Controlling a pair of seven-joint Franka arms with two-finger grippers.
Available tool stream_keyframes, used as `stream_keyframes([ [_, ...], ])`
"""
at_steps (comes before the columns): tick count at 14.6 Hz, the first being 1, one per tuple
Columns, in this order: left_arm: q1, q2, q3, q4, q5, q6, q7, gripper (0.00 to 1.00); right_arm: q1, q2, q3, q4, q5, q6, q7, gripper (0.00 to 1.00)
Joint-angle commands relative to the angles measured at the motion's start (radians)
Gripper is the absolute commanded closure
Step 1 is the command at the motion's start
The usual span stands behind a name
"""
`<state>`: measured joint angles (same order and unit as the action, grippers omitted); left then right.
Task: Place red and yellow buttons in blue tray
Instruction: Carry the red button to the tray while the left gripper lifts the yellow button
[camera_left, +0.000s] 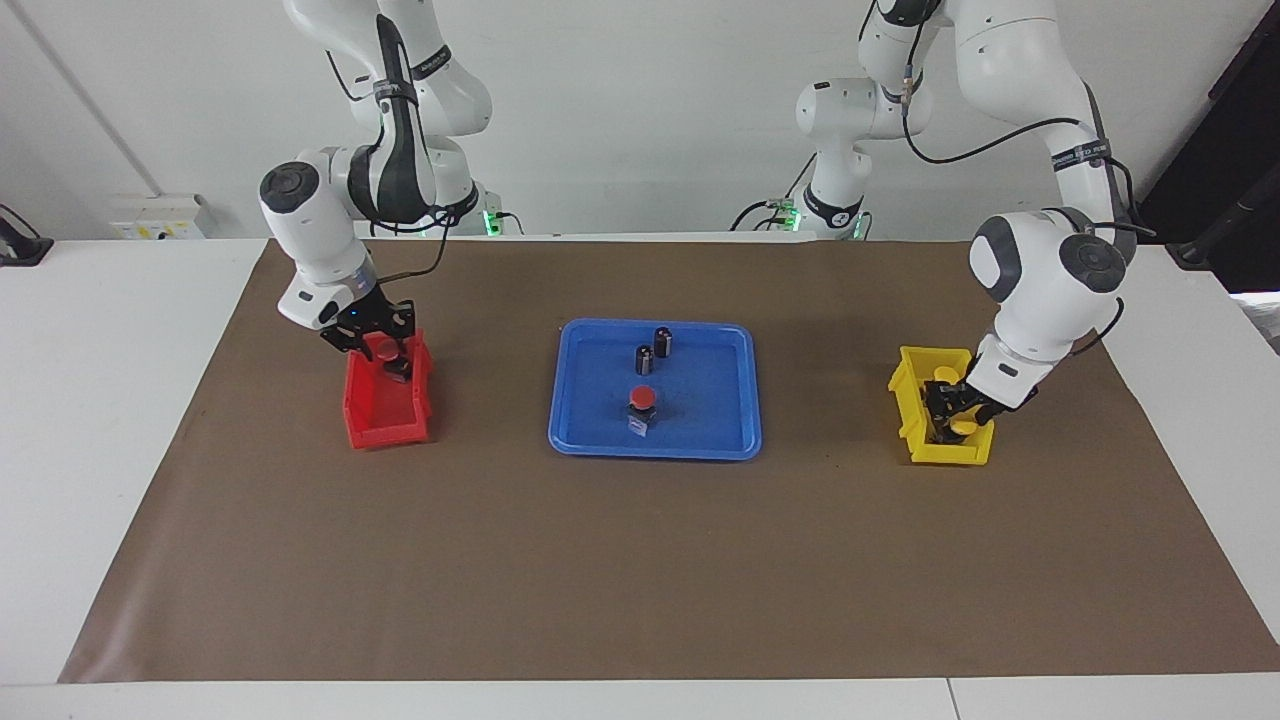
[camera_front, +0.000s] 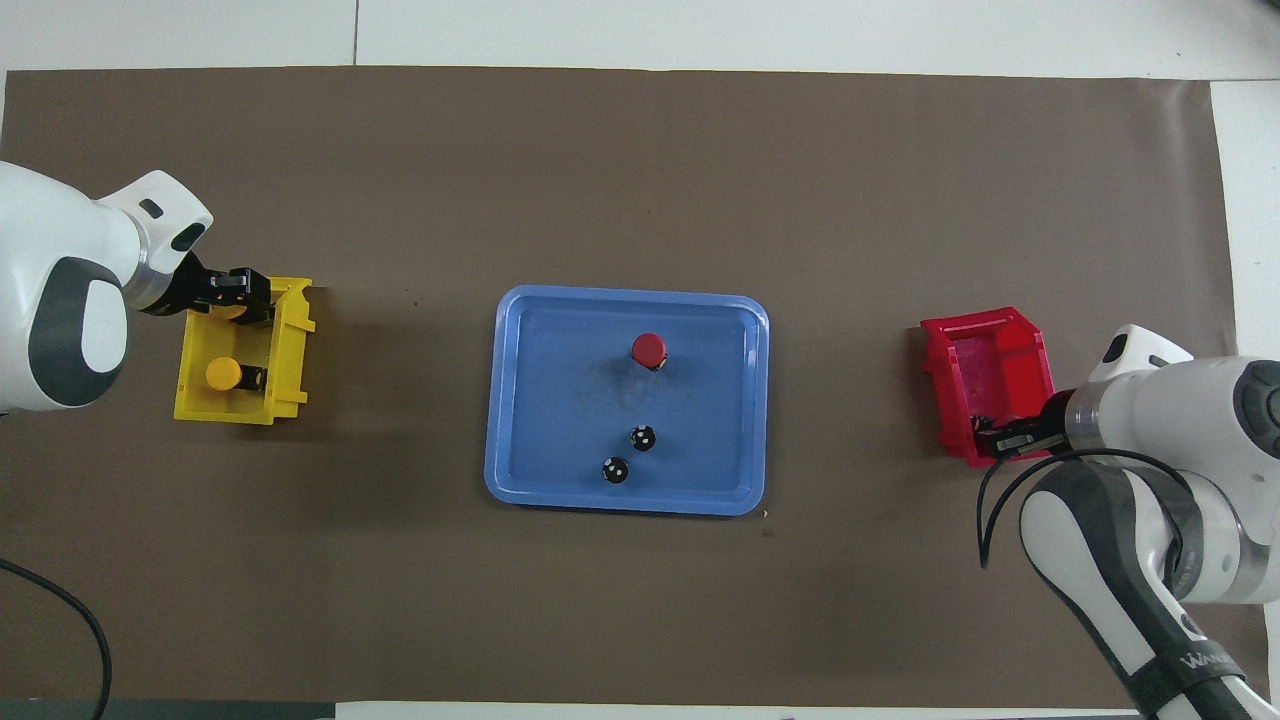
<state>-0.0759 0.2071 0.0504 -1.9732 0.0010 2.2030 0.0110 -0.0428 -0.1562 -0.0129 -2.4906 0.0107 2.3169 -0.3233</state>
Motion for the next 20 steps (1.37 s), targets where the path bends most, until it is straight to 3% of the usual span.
stream_keyframes([
  [1, 0.002, -0.020, 0.006, -0.029, -0.016, 0.024, 0.024, 0.32, 0.000, -0.013, 0.002, -0.014, 0.006, 0.015, 0.032, 0.80],
  [3, 0.002, -0.020, 0.006, -0.030, -0.016, 0.023, 0.023, 0.49, 0.004, 0.000, 0.005, 0.036, 0.005, -0.019, 0.033, 0.81],
  [5, 0.007, -0.020, 0.006, -0.030, -0.016, 0.020, 0.020, 0.89, 0.004, 0.050, 0.005, 0.204, 0.005, -0.185, 0.023, 0.80],
  [6, 0.019, -0.020, 0.006, -0.029, -0.016, 0.020, 0.020, 0.96, 0.007, 0.076, 0.010, 0.301, 0.003, -0.274, 0.030, 0.80],
  [9, 0.024, -0.017, 0.006, 0.023, -0.024, -0.037, 0.017, 0.99, 0.104, 0.174, 0.017, 0.571, 0.002, -0.463, 0.137, 0.78],
  [11, 0.021, -0.024, 0.005, 0.129, -0.026, -0.211, 0.017, 0.99, 0.228, 0.216, 0.017, 0.666, -0.003, -0.499, 0.321, 0.78],
  [13, 0.016, -0.032, 0.005, 0.262, -0.026, -0.400, 0.015, 0.99, 0.326, 0.242, 0.017, 0.696, 0.012, -0.455, 0.502, 0.78],
  [15, 0.018, -0.046, 0.005, 0.341, -0.047, -0.497, 0.012, 0.99, 0.424, 0.292, 0.017, 0.716, 0.012, -0.409, 0.657, 0.78],
  [17, 0.008, -0.061, -0.003, 0.355, -0.079, -0.493, -0.005, 0.99, 0.487, 0.323, 0.017, 0.705, 0.012, -0.328, 0.765, 0.78],
  [20, -0.097, -0.067, -0.015, 0.333, -0.082, -0.414, -0.101, 0.98, 0.507, 0.342, 0.019, 0.664, 0.012, -0.245, 0.777, 0.78],
])
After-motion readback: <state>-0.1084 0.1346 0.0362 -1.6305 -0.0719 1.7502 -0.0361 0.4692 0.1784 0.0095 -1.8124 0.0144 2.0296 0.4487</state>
